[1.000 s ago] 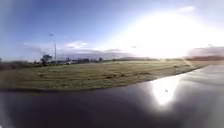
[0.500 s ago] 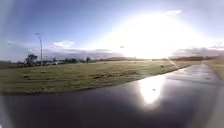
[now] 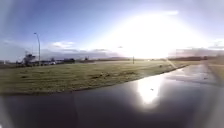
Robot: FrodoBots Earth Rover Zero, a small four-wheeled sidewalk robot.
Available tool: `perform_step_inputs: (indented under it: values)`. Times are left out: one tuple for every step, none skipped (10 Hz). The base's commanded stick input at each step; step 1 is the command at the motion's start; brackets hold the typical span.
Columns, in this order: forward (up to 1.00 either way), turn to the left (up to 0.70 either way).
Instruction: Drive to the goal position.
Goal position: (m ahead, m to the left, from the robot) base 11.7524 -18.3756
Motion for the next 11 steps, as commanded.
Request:
perform_step_inputs:
  values:
    - [0.00, -1.00]
    - [0.00, -1.00]
    - [0.00, -1.00]
    - [0.00, -1.00]
    - [0.01, -0.88]
    - [0.04, -0.28]
    - [0.03, -0.50]
    - [0.00, -1.00]
    - [0.00, -1.00]
    - [0.00, -1.00]
    - [0.00, -1.00]
